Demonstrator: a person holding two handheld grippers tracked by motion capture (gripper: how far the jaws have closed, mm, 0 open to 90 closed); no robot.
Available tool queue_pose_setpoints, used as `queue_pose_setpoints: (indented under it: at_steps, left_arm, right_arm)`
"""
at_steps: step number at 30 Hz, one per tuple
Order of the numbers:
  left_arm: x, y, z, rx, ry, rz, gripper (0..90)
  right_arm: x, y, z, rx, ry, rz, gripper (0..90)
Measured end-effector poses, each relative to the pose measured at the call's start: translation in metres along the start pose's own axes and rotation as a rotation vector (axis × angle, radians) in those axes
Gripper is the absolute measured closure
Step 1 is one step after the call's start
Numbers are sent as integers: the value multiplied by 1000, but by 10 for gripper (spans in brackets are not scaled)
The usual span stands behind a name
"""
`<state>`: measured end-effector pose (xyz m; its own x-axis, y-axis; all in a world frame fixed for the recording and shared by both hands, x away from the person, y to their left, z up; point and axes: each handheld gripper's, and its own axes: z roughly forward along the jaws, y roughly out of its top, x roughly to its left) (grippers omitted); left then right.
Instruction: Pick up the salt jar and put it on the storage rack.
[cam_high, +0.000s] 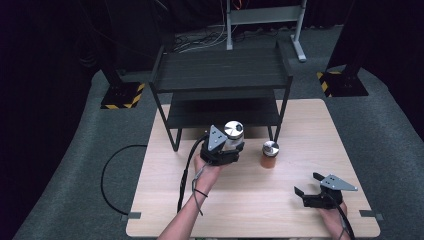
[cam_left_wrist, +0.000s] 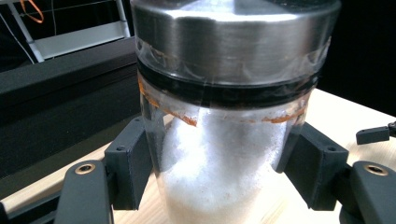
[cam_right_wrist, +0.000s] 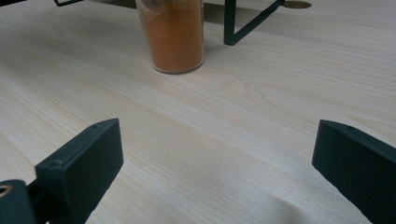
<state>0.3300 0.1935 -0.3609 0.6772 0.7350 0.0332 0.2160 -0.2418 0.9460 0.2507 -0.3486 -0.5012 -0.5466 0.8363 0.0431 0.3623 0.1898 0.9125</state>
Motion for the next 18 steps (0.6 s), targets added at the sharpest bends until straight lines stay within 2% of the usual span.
queue_pose_setpoints:
  at_steps: [18]
  left_arm:
    - [2, 14, 3, 5, -5, 23, 313]
  right_arm:
    - [0, 0, 0, 3, 0, -2, 13]
